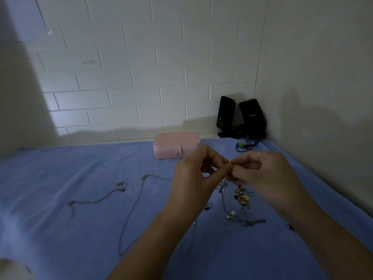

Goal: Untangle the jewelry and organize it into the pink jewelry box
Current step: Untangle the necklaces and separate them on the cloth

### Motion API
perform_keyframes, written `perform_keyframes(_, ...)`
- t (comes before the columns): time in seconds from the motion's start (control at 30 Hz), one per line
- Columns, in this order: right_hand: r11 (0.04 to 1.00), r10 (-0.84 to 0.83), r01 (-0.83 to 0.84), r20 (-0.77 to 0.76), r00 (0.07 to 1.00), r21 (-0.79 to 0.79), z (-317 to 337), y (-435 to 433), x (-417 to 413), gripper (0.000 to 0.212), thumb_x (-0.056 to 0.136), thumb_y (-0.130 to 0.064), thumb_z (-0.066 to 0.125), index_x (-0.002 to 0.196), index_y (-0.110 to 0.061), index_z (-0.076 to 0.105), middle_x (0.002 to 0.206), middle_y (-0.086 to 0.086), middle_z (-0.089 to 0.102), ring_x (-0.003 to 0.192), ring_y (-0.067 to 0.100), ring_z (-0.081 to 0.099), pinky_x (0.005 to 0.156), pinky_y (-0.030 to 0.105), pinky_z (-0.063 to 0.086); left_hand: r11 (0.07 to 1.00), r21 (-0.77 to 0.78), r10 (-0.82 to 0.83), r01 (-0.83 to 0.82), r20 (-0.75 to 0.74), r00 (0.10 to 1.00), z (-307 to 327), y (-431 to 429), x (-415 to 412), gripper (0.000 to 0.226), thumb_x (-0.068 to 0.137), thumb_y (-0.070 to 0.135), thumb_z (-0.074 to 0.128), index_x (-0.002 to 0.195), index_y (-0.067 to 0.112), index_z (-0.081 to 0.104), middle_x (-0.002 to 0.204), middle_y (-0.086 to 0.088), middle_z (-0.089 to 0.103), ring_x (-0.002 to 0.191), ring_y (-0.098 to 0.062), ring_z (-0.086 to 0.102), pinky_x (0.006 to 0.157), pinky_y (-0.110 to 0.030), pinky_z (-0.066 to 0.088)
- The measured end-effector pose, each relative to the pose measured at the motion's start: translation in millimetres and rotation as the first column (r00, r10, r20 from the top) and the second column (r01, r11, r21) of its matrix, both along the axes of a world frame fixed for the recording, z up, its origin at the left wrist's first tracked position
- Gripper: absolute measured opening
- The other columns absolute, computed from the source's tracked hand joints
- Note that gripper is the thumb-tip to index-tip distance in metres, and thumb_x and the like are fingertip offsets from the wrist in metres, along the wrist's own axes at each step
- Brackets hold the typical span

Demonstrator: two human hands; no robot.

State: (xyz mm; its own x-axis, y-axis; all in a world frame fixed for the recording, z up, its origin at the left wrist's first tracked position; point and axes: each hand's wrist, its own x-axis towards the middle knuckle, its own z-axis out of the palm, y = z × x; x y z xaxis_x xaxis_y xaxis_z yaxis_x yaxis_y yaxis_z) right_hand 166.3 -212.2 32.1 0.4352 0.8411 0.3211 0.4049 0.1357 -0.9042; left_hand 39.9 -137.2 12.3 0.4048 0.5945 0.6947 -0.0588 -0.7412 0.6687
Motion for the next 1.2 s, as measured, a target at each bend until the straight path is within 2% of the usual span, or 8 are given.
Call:
perform_keyframes(0.13,0.998,0.062,-0.057,-0.132,0.989,0.041,3,1,3,0.017,0.083,0.005,0.062,0.077,-0.009,0.069,0.068,0.005,0.073,0.064,0.013,0.070,0.060,0.017,0.055,1.000,-0.001,0.000,0.000,-0.071,0.997,0,2,0,0.013,0.081,0.009,0.072,0.091,0.017,0.068,0.084,0.013,0.068,0.080,0.000,0.065,0.070,-0.010,0.050)
perform_keyframes(0.3,0.985,0.008,-0.032,0.141,0.990,0.169,3,-2,2,0.024,0.078,0.003,0.068,0.077,-0.022,0.070,0.074,-0.010,0.072,0.068,0.003,0.068,0.064,0.011,0.052,0.991,0.130,0.032,-0.025,-0.047,0.998,-1,2,-1,0.014,0.079,0.020,0.068,0.093,0.019,0.070,0.084,0.009,0.070,0.079,0.001,0.063,0.071,-0.018,0.052)
perform_keyframes(0.4,0.979,0.005,-0.039,0.164,0.986,0.201,4,-3,3,0.025,0.077,0.003,0.069,0.075,-0.022,0.068,0.076,-0.010,0.071,0.069,0.001,0.067,0.064,0.010,0.050,0.974,0.202,0.097,-0.097,0.011,0.995,-2,0,0,0.009,0.079,0.017,0.069,0.087,0.019,0.071,0.080,0.010,0.068,0.076,0.006,0.058,0.069,-0.009,0.046)
perform_keyframes(0.67,0.981,-0.070,0.016,0.278,0.958,0.193,-2,-1,-1,0.022,0.076,0.000,0.069,0.078,-0.022,0.067,0.075,-0.008,0.069,0.071,0.001,0.065,0.066,0.011,0.051,0.965,0.239,0.098,-0.110,0.061,0.993,-3,-1,1,0.011,0.082,0.024,0.061,0.085,0.020,0.071,0.081,0.010,0.069,0.077,0.003,0.059,0.070,-0.008,0.045)
perform_keyframes(0.8,0.965,-0.168,0.041,0.488,0.856,0.260,-5,-1,-1,0.019,0.077,-0.005,0.069,0.086,-0.021,0.075,0.071,-0.013,0.068,0.076,0.000,0.065,0.069,0.014,0.052,0.966,0.240,0.088,-0.092,0.031,0.996,-4,-1,1,0.010,0.081,0.023,0.062,0.084,0.018,0.070,0.081,0.009,0.068,0.077,0.002,0.059,0.070,-0.010,0.045)
perform_keyframes(0.9,0.958,-0.223,0.053,0.614,0.757,0.283,-7,1,-3,0.020,0.074,-0.017,0.060,0.086,-0.020,0.075,0.069,-0.007,0.068,0.063,0.008,0.062,0.056,0.020,0.052,0.952,0.282,0.114,-0.122,0.043,0.992,-3,-1,1,0.006,0.080,0.019,0.063,0.081,0.017,0.069,0.080,0.008,0.067,0.076,0.000,0.059,0.069,-0.010,0.045)
perform_keyframes(1.07,0.904,-0.314,0.081,0.524,0.792,0.419,-8,2,-4,0.019,0.077,-0.015,0.062,0.092,-0.012,0.073,0.076,-0.002,0.067,0.069,0.009,0.061,0.068,0.018,0.051,0.932,0.320,0.137,-0.170,0.126,0.983,0,-3,-2,0.005,0.081,0.013,0.066,0.078,0.017,0.066,0.082,0.011,0.063,0.075,-0.001,0.057,0.065,-0.015,0.047)
perform_keyframes(1.2,0.853,-0.366,0.069,0.498,0.786,0.518,-3,-5,-6,0.011,0.078,-0.011,0.071,0.090,-0.011,0.073,0.077,-0.006,0.070,0.080,0.005,0.063,0.074,0.011,0.050,0.905,0.365,0.157,-0.217,0.189,0.969,3,-5,-4,0.010,0.078,0.004,0.069,0.075,0.012,0.065,0.079,0.008,0.062,0.076,0.000,0.057,0.070,-0.009,0.043)
